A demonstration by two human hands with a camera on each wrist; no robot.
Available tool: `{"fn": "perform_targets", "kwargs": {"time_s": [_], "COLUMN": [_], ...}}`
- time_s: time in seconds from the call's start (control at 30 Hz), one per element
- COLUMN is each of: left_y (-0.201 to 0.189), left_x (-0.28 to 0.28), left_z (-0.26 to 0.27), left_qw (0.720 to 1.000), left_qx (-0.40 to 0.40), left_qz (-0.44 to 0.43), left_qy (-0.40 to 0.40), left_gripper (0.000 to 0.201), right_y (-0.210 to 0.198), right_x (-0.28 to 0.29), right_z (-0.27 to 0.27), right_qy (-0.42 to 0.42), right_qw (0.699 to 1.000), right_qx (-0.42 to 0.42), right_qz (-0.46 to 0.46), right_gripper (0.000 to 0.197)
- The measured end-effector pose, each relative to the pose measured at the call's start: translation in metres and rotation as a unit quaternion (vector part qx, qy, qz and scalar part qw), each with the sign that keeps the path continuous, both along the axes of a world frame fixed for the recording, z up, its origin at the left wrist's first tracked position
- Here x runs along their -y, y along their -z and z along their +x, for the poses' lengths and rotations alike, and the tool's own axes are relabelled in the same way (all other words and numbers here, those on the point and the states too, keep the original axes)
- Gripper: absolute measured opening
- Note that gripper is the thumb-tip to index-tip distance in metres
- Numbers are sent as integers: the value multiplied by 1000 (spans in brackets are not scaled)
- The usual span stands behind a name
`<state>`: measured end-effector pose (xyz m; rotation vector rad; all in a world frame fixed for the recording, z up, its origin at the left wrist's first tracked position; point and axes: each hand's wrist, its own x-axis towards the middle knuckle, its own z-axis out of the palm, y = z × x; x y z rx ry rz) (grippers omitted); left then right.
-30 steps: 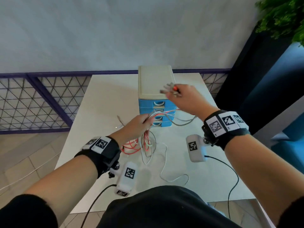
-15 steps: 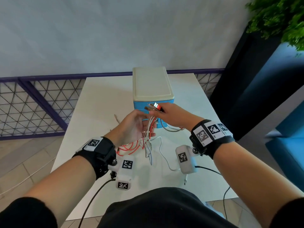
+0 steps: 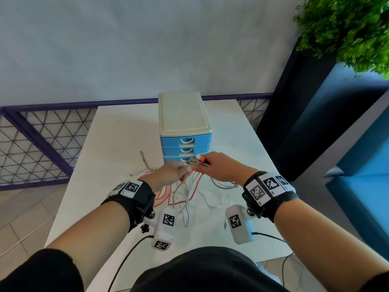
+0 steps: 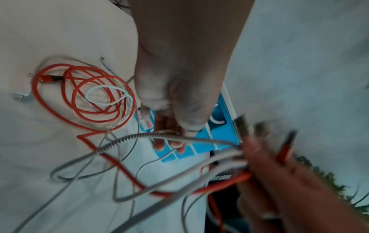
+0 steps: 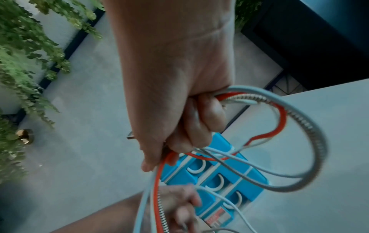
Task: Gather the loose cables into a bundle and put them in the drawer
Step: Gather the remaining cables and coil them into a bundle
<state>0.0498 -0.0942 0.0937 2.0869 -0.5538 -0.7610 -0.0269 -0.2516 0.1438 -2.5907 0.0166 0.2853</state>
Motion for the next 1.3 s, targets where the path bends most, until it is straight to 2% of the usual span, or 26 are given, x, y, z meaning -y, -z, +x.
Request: {"fn": "perform_targets", "kwargs": {"time_s": [0.07,0.13,0.23,0.37,0.47,0.53,0.63,0.7,0.77,0.83,0.93,0.97,1.07,1.13,1.23,1.3], "left_y": [-8,-12,-13,-10,-3,-1,-5,-12,-20,-26,-40,-44,-46,-43,-43,-49], "left_x": [-1,-10,-21,-38,-49,-55,-60,-60,-53,-42,-25,-21,-13,-10,-10,-10], "left_z": [1,-1,-12,-24,-29,-28,-21,-16,-9,0,6,7,6,9,11,9], "left_qw": [994,990,992,990,991,988,980,977,962,937,881,873,874,865,846,856], "left_qx": [-7,-18,-7,4,3,-13,-53,-127,-227,-281,-367,-380,-391,-398,-392,-350], "left_qz": [-91,-131,-122,-114,-44,-23,6,-39,-134,-198,-218,-207,-165,-172,-245,-279], "left_qy": [-53,-40,39,78,129,152,193,169,64,-63,-202,-226,-237,-253,-264,-260], "left_gripper": [29,25,26,24,18,22,13,19,27,37,46,46,43,36,32,31], "right_y": [8,14,13,7,3,0,-1,-4,-9,-13,-17,-18,-20,-23,-24,-22], "right_x": [6,7,0,-15,-20,-24,-28,-28,-27,-31,-37,-36,-28,-22,-13,-9], "right_z": [0,3,11,25,36,39,37,34,31,27,17,14,6,4,6,9], "right_qy": [64,147,205,206,244,246,227,200,162,117,34,13,-24,-36,16,72], "right_qw": [997,972,914,872,826,814,833,859,884,901,915,917,920,918,916,911], "right_qx": [-27,-50,-83,-145,-138,-144,-155,-157,-167,-188,-237,-248,-266,-270,-226,-168], "right_qz": [45,175,339,420,489,506,480,445,406,374,326,312,286,290,332,369], "right_gripper": [45,47,42,31,33,32,25,22,21,22,22,23,25,25,30,32]}}
